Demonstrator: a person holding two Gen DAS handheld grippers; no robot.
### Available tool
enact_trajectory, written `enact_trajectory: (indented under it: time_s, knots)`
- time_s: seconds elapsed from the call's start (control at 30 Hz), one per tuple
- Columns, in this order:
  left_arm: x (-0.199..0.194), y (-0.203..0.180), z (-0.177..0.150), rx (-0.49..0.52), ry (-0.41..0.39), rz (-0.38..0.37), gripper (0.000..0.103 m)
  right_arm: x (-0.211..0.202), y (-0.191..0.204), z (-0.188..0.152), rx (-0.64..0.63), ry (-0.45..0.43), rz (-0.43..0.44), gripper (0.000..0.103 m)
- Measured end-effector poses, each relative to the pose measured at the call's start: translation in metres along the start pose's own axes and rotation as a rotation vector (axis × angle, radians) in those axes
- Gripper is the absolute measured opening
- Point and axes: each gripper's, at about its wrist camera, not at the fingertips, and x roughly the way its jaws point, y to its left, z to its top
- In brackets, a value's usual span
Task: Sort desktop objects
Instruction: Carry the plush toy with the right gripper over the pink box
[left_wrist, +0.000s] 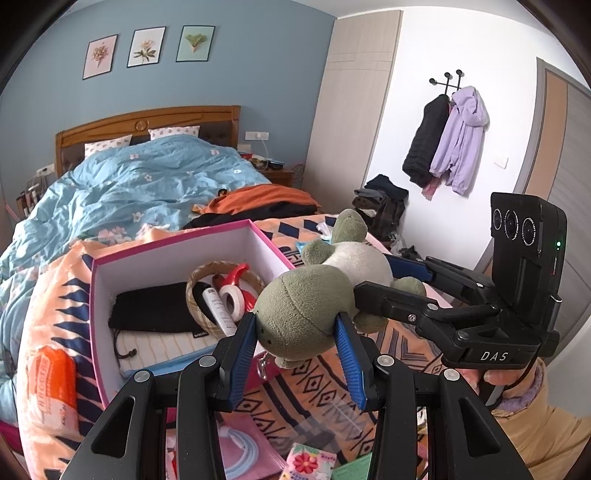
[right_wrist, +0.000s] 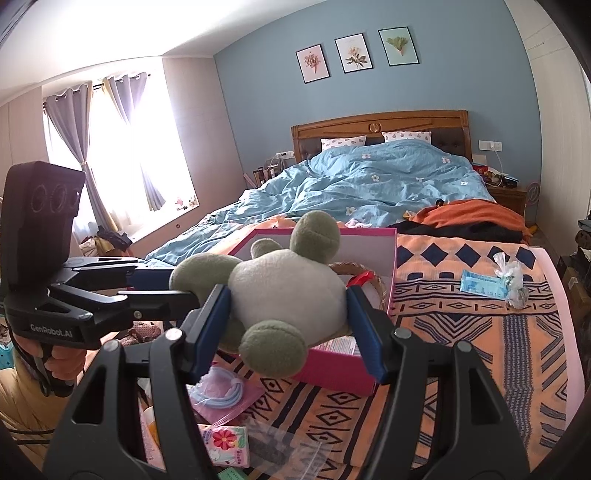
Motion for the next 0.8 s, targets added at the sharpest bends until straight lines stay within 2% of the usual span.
enact_trajectory:
  time_s: [0.8]
  knots:
    - [0.009,0.004,0.018,0.013,-0.009,0.022,0.043,0.014,-0.012,0.017,0.009,-0.017,-0.013,0.066]
